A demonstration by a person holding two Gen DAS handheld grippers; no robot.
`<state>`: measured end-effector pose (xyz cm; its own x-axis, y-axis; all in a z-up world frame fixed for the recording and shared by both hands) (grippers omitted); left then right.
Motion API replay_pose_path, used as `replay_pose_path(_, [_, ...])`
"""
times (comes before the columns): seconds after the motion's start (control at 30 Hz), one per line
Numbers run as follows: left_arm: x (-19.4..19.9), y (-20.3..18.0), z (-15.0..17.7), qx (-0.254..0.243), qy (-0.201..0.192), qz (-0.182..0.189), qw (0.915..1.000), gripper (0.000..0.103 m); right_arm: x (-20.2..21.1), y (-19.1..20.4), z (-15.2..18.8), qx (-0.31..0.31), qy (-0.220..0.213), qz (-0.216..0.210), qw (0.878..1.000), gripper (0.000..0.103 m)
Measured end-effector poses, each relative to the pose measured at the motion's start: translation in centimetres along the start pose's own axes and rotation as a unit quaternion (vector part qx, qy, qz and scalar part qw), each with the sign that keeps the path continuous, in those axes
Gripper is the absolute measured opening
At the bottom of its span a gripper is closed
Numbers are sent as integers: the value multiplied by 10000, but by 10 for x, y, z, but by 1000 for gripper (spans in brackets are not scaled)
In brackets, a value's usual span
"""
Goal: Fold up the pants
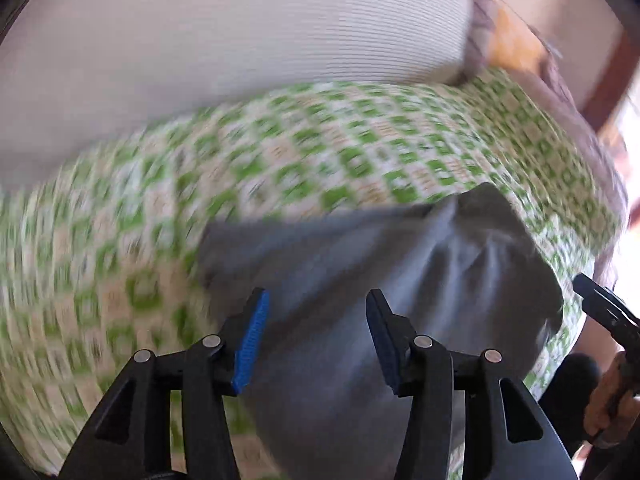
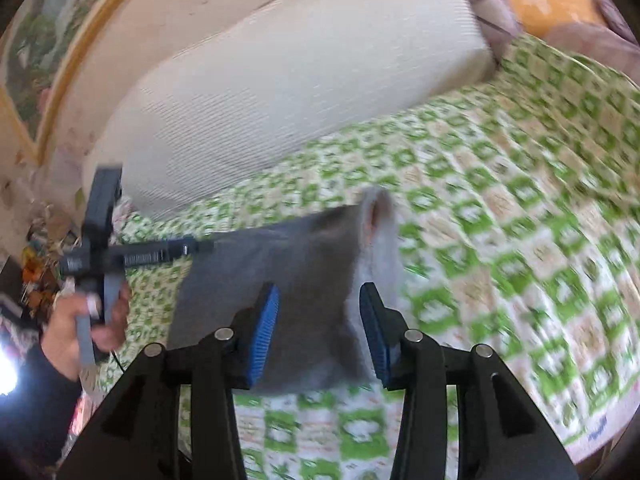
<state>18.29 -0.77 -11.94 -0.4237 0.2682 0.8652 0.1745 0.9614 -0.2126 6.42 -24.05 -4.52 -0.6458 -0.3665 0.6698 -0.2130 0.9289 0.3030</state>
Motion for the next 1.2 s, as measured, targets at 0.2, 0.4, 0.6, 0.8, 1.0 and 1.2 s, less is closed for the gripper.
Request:
replay_pose_path(0.2, [1,35,49,1140,115,470,9923,55,-34,22,-3,218,186,-406,9988,44])
replay_pose_path(0.4, [-24,34,91,1515,314,654,9858,59,-66,-28,26,-578,759,-3,9954,45])
replay_pose_path(0.6, [-11,36,105,1908,153,728,9788,60,-55,2,5,-186,593,-262,9977,48])
replay_pose_path(0.8, [-4,33,124,2347,173,904,9677,64,-110,104,-45,1156,941,-934,9844,58])
replay_pose_path(1.0, [-4,39,132,2917,49,1027,9510,66,-197,187,-38,2658,2106,-1332,9313,60])
replay_pose_path(1.2, [4,58,136,3510,-268,755,9330,66,-248,207,-20,3985,2914,-1119,8624,61])
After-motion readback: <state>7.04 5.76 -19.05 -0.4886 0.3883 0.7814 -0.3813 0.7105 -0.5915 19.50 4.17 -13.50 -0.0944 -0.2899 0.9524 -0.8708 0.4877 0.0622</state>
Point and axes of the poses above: each gripper's, at about its wrist camera, not at the fingertips, and x roughly against the way its jaws point, y to its left, z to its underside, the point moved 8 cm from there along -x, roughly the way its jaws point, and after that the axes turned 5 degrees about x, right-handed, at the moved point
